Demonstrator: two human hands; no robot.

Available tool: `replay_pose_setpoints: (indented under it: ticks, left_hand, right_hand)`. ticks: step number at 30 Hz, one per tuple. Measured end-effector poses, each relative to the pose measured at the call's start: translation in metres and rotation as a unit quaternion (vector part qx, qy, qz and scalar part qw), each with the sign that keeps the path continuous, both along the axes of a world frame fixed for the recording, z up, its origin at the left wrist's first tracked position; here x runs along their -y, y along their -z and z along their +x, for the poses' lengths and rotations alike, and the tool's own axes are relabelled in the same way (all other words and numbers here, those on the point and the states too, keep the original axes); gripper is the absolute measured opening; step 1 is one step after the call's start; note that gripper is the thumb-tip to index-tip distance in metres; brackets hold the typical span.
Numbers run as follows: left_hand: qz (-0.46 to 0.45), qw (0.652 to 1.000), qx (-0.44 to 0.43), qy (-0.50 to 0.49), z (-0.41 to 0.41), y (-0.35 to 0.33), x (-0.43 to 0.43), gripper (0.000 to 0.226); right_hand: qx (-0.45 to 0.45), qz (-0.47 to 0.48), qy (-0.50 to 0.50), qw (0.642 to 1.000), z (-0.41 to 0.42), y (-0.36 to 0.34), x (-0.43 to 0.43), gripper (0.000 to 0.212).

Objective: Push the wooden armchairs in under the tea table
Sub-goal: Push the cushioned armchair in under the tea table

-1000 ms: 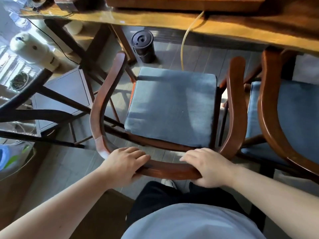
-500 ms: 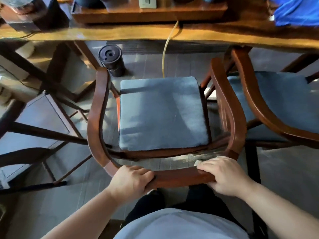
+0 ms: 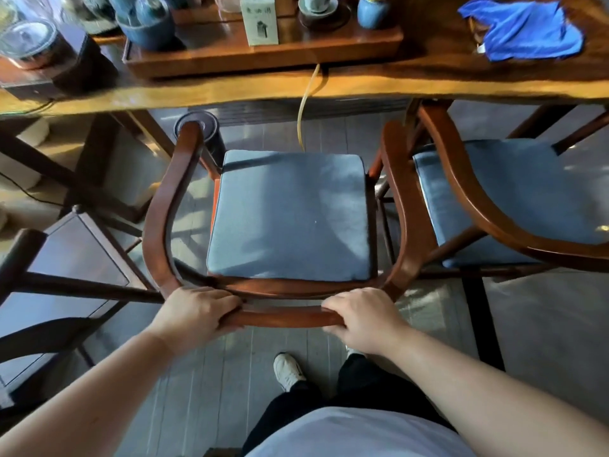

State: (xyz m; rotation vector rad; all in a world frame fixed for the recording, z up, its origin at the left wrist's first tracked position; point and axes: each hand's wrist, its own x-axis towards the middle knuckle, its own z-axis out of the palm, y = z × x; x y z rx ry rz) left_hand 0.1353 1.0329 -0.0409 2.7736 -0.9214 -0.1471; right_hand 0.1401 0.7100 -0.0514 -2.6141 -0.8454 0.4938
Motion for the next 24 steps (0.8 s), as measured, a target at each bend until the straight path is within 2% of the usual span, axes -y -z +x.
replay_pose_setpoints:
  ticks: [7,11,16,24]
  left_hand:
    - [0.015,0.999,-0.02,-0.048,0.01,-0.003,0.0,0.035]
    - [0.015,0.998,-0.023,-0.052,0.018,0.0,0.041,0.026]
    - [0.002,0.999,-0.025,-0.041,0.041,0.0,0.09,0.033]
    - [-0.017,0.999,-0.031,-0.002,0.043,0.002,0.1,0.032]
  right_hand:
    - [0.003,-0.032,-0.058,0.998,0.02,0.004,0.0,0.035]
    - [-0.011,-0.038,-0.014,0.999,0.039,-0.005,0.038,0.038]
    - [-0.049,-0.049,0.028,0.997,0.07,-0.02,0.078,0.036]
    - [-0.048,-0.036,0.033,0.998,0.057,-0.015,0.091,0.038]
